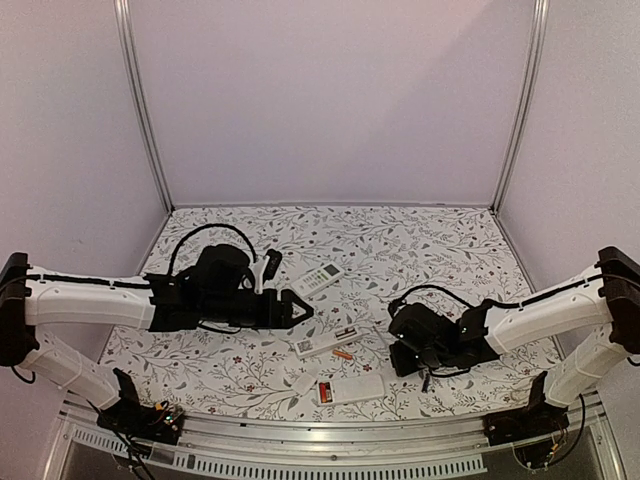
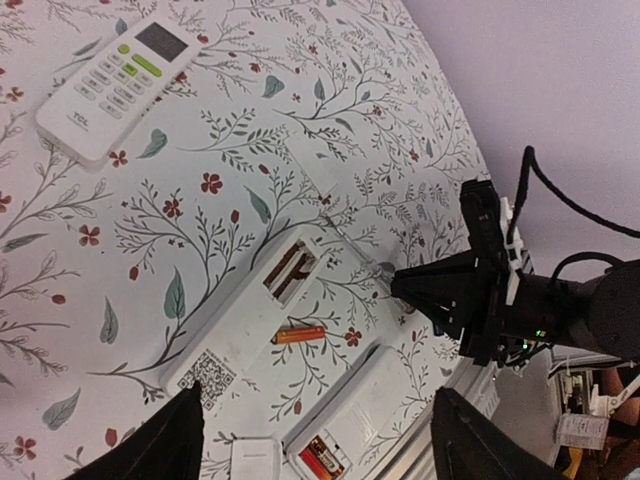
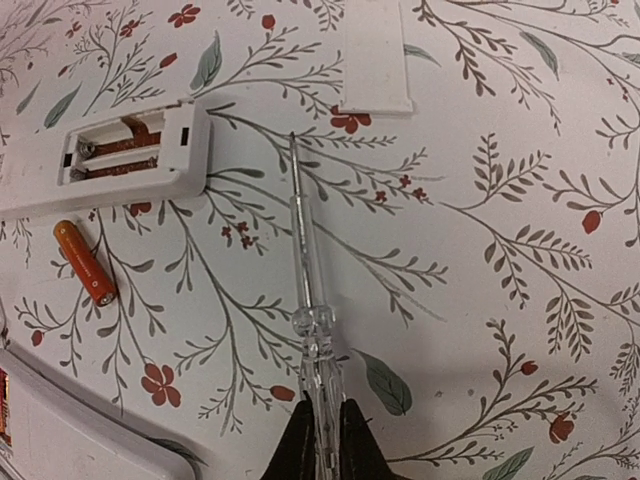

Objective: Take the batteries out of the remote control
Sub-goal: Pick up the screwdriver from the center of the board.

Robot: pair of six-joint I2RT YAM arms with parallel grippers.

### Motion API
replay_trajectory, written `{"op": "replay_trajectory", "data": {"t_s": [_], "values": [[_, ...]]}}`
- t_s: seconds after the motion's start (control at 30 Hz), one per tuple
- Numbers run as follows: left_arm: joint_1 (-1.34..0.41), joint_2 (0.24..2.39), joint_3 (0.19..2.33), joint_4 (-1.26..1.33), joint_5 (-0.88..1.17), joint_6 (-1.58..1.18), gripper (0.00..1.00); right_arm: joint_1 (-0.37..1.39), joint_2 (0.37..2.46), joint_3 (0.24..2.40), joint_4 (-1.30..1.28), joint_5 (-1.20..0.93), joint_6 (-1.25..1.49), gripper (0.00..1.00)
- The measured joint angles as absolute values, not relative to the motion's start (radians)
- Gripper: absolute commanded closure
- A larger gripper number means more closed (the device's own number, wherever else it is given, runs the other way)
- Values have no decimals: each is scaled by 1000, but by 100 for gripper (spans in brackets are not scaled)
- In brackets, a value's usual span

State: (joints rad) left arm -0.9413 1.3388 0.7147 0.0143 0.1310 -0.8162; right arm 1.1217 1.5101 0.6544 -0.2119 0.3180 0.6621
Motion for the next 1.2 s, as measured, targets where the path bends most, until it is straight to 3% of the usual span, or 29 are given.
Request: {"op": "replay_trajectory", "data": {"t_s": [0.17, 0.5, 0.77, 1.03, 1.2], "values": [[-942, 1329, 715, 37, 116, -826, 22, 1118, 1501, 654, -190, 303, 678, 95], [-954, 1309, 704, 87, 89, -858, 22, 1118, 1454, 638, -183, 288, 696, 78], [-957, 1309, 704, 94, 83, -867, 22, 1118, 1525, 641, -184, 277, 689, 74], [-965, 1308, 704, 124, 64, -885, 22, 1118, 1571, 671, -171, 313, 693, 96], [-988, 1309, 704, 160, 39, -896, 22, 1118, 1538, 661, -175, 316, 715, 100]]}}
